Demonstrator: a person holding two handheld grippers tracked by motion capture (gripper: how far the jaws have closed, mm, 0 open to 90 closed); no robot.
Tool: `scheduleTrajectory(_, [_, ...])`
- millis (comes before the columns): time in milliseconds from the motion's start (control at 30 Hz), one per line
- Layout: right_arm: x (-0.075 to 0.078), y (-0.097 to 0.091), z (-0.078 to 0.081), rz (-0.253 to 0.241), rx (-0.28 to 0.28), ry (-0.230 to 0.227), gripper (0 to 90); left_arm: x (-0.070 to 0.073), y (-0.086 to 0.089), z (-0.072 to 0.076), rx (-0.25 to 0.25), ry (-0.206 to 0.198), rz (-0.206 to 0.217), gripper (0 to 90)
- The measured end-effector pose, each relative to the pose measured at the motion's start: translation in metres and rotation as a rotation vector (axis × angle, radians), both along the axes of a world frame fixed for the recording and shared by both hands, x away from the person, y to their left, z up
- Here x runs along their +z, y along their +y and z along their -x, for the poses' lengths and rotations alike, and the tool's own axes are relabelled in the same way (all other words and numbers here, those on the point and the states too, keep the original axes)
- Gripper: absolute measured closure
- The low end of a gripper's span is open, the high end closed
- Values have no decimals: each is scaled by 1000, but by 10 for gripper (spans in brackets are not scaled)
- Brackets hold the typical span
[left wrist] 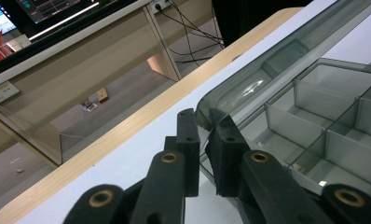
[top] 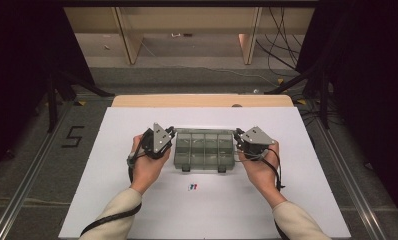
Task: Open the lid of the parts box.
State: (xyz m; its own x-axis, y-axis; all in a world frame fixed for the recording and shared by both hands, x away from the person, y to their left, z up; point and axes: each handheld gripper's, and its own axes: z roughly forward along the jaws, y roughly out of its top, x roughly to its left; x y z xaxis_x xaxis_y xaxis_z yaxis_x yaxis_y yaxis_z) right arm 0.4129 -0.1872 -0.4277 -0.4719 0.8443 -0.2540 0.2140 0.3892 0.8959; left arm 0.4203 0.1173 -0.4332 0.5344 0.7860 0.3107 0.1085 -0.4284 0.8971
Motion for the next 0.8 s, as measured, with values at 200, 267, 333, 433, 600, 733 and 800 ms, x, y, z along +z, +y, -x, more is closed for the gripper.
scheduleTrajectory(200, [0,0,-1,-8,-6,3,814,2,1,-1,3,8,-4,829])
scheduleTrajectory(267, [0,0,-1,-11,-9,4,815,2,1,-1,5,11,-4,830])
scheduleTrajectory(333, [1,0,-2,-14,-10,5,817,2,1,-2,6,13,0,830])
scheduleTrajectory(433, [1,0,-3,-18,-9,10,820,3,1,-2,7,15,0,830])
scheduleTrajectory(600, [1,0,-5,-24,-12,6,824,4,1,-4,6,19,7,831])
scheduleTrajectory(733, [1,0,-6,-27,-20,11,826,4,1,-5,3,24,7,832])
scheduleTrajectory(800, [2,-1,-7,-21,-19,0,827,4,1,-6,4,25,11,832])
